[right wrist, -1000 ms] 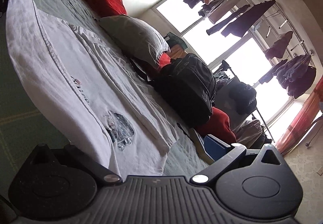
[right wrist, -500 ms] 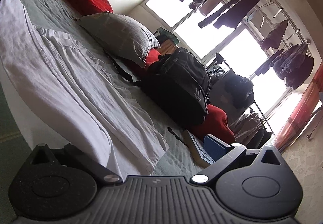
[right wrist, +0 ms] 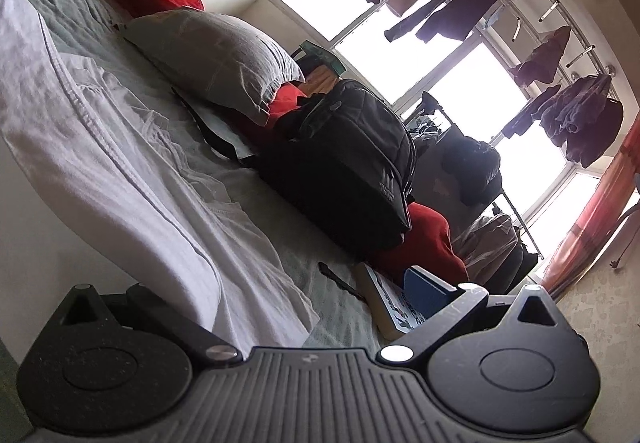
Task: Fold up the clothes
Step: 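Carry the held hem over the shirt body toward the collar with both grippers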
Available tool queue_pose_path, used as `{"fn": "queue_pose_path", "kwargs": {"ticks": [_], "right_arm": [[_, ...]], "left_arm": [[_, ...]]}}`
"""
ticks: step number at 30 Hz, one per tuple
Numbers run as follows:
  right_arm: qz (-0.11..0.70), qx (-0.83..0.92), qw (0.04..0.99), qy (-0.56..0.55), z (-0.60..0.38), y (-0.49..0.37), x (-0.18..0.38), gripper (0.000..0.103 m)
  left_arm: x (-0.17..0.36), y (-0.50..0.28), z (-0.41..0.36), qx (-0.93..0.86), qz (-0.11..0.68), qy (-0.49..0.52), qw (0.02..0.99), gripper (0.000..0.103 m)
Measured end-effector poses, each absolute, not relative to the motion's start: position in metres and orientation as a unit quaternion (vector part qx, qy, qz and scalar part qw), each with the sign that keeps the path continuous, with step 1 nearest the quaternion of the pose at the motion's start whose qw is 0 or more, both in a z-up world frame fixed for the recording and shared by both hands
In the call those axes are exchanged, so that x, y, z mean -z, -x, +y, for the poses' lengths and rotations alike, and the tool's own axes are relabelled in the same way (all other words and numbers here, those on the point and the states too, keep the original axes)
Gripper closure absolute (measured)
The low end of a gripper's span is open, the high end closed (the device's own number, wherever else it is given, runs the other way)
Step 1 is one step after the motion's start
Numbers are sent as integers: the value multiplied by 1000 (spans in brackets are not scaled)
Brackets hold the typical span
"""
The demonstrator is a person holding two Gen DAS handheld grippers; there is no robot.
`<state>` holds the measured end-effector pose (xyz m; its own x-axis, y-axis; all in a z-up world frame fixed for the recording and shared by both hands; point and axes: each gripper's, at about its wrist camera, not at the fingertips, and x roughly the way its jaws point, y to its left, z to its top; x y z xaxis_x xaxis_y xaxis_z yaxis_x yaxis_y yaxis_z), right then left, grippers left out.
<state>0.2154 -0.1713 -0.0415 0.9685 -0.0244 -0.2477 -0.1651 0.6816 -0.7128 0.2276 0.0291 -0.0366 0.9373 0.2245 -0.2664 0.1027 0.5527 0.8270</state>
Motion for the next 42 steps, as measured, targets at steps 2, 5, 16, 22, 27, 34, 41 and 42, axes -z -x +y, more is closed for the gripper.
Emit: {"fn": "queue_pose_path", "kwargs": {"ticks": [2, 5, 16, 22, 27, 34, 41, 42], "right_arm": [[118, -36, 908, 399, -171, -226, 40, 0], [116, -31, 907, 403, -169, -242, 38, 0], [132, -27, 901, 412, -167, -300, 42, 0], [159, -39, 901, 402, -166, -329, 48, 0], [198, -48, 900, 386, -169, -348, 59, 0], [259, -76, 898, 347, -180, -361, 72, 0], [274, -159, 905, 283, -210, -329, 36, 0], [272, -169, 907, 272, -215, -322, 31, 0]], "left_arm": [[36, -240, 31, -34, 172, -470, 865, 0], [35, -258, 33, -33, 168, -470, 866, 0], [50, -318, 47, -20, 188, -451, 872, 0], [63, -343, 51, -9, 212, -443, 871, 0], [78, -363, 50, 8, 244, -433, 868, 0], [79, -365, 55, 30, 275, -422, 863, 1], [47, -309, 82, 92, 299, -361, 878, 1], [42, -300, 86, 100, 306, -338, 885, 1]]}}
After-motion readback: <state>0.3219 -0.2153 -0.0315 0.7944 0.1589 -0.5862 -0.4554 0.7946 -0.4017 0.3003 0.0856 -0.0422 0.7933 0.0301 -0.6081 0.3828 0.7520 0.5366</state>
